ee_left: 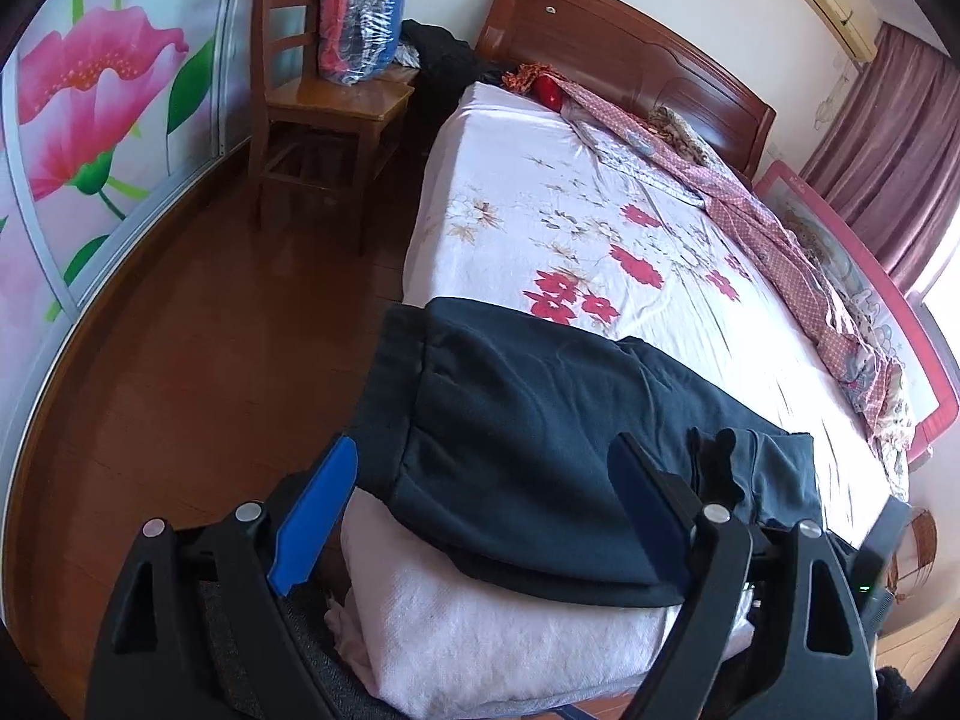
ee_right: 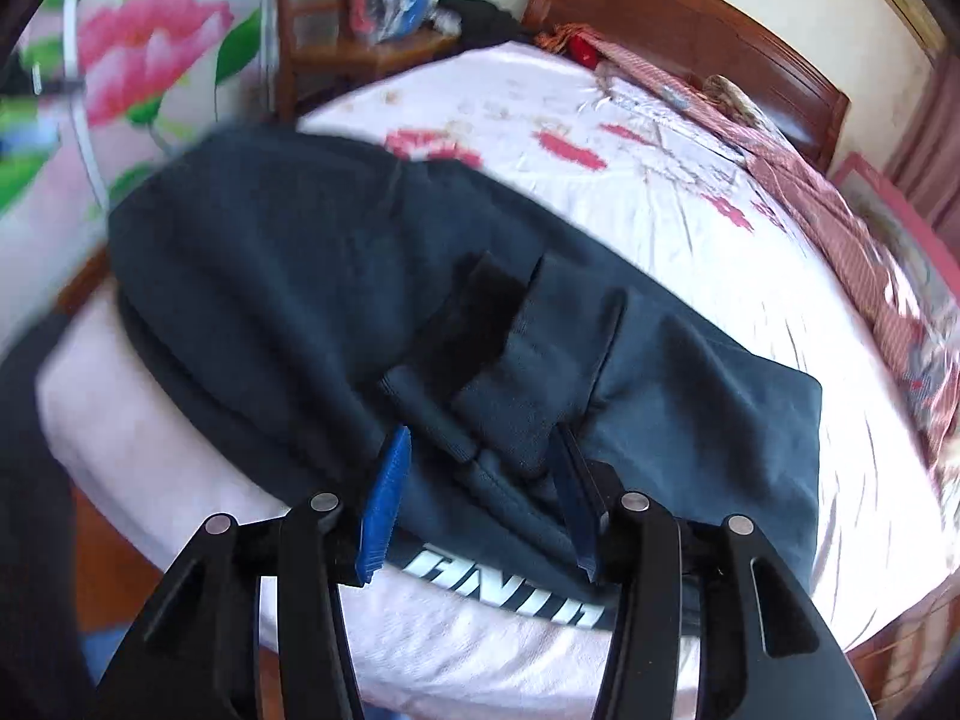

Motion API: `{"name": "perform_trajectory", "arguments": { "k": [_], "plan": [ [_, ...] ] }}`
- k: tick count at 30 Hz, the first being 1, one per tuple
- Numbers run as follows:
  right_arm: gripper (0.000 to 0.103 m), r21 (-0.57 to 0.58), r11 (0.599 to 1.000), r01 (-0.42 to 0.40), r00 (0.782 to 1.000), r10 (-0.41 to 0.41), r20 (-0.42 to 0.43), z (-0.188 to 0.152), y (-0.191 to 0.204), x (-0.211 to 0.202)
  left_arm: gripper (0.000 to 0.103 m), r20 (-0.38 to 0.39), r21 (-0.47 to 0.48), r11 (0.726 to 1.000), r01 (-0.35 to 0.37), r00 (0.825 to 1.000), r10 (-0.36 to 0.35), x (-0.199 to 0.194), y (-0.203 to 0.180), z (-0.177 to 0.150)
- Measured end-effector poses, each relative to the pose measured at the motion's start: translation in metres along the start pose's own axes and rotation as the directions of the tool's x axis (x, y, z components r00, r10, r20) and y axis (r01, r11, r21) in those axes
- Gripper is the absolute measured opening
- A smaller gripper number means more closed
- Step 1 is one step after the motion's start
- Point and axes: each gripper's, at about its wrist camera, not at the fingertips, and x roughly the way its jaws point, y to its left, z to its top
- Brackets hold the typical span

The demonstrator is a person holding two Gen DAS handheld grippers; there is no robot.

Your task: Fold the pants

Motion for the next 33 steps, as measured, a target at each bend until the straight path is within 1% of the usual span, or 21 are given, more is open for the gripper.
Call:
{"name": "perform_trajectory", "arguments": {
  "k": [3,5,6,7,8,9,10,11,13,15,16,17,19,20,23,24,25,27,28,32,33],
  "plan": [
    [0.058,0.030,0.999,-0.037,0.999,0.036,0.032,0.002,-0.005,-0.022,0.092,-0.021,-0.077,0.996,-0.048,0.999,0.047,0.009,0.031,-0.001],
    [0.058,0.046,0.997,-0.063,0.998,0.062,0.023,0.006,-0.003,-0.023,0.093,-0.051,-0.168,0.985,-0.042,0.998,0.034,0.018,0.058,-0.002],
    [0.058,0.045,0.997,-0.059,0.998,0.059,0.010,0.008,-0.001,-0.022,0.093,-0.061,-0.229,0.973,-0.006,0.998,-0.008,0.022,0.072,-0.005],
    [0.058,0.044,0.997,-0.059,0.998,0.059,0.002,0.011,0.003,-0.022,0.093,-0.067,-0.322,0.945,0.057,0.994,-0.083,0.029,0.089,-0.009],
    [0.058,0.039,0.997,-0.064,0.998,0.064,-0.001,0.013,0.006,-0.023,0.095,-0.059,-0.423,0.898,0.125,0.985,-0.164,0.037,0.104,-0.014],
    [0.058,0.026,0.998,-0.063,0.998,0.064,-0.006,0.016,0.011,-0.021,0.096,-0.046,-0.514,0.836,0.192,0.967,-0.250,0.047,0.117,-0.020],
    [0.058,0.013,0.998,-0.054,0.998,0.054,-0.010,0.018,0.014,-0.020,0.096,-0.034,-0.608,0.760,0.231,0.948,-0.316,0.059,0.131,-0.028],
    [0.058,0.004,0.998,-0.055,0.998,0.055,-0.013,0.022,0.017,-0.021,0.096,-0.013,-0.669,0.701,0.248,0.939,-0.345,0.067,0.140,-0.035],
    [0.058,-0.003,0.998,-0.058,0.998,0.058,-0.023,0.023,0.026,-0.019,0.096,0.035,-0.725,0.619,0.301,0.914,-0.404,0.086,0.151,-0.046],
    [0.058,-0.022,0.998,-0.052,0.998,0.051,-0.029,0.027,0.030,-0.020,0.096,0.023,-0.752,0.596,0.281,0.915,-0.403,0.102,0.155,-0.052],
    [0.058,-0.032,0.999,-0.044,0.999,0.043,-0.033,0.029,0.033,-0.019,0.096,0.038,-0.754,0.580,0.307,0.903,-0.428,0.112,0.156,-0.055],
    [0.058,-0.040,0.998,-0.043,0.998,0.041,-0.039,0.031,0.035,-0.017,0.096,0.037,-0.762,0.572,0.304,0.902,-0.430,0.119,0.156,-0.058],
    [0.058,-0.047,0.998,-0.041,0.998,0.039,-0.044,0.033,0.038,-0.018,0.096,0.024,-0.757,0.576,0.308,0.894,-0.447,0.134,0.151,-0.061],
    [0.058,-0.054,0.998,-0.039,0.998,0.036,-0.053,0.035,0.040,-0.017,0.096,0.026,-0.762,0.569,0.309,0.893,-0.450,0.140,0.150,-0.063],
    [0.058,-0.067,0.997,-0.040,0.997,0.035,-0.068,0.036,0.044,-0.016,0.095,0.067,-0.778,0.523,0.347,0.875,-0.480,0.155,0.147,-0.065],
    [0.058,-0.072,0.997,-0.040,0.997,0.035,-0.074,0.036,0.046,-0.015,0.094,0.094,-0.786,0.496,0.369,0.865,-0.493,0.158,0.147,-0.066],
    [0.058,-0.078,0.996,-0.044,0.996,0.038,-0.080,0.036,0.047,-0.014,0.091,0.117,-0.791,0.473,0.388,0.855,-0.506,0.161,0.146,-0.065],
    [0.058,-0.080,0.996,-0.049,0.995,0.043,-0.085,0.036,0.049,-0.013,0.084,0.144,-0.792,0.444,0.420,0.834,-0.533,0.168,0.145,-0.064],
    [0.058,-0.076,0.996,-0.057,0.995,0.050,-0.091,0.036,0.049,-0.012,0.081,0.143,-0.799,0.434,0.416,0.832,-0.536,0.172,0.144,-0.065],
    [0.058,-0.067,0.996,-0.058,0.995,0.052,-0.087,0.036,0.048,-0.012,0.057,0.137,-0.820,0.413,0.397,0.836,-0.531,0.177,0.146,-0.067],
    [0.058,-0.066,0.996,-0.060,0.995,0.054,-0.084,0.036,0.047,-0.012,0.053,0.147,-0.819,0.406,0.405,0.832,-0.534,0.177,0.146,-0.068]
  ]
}}
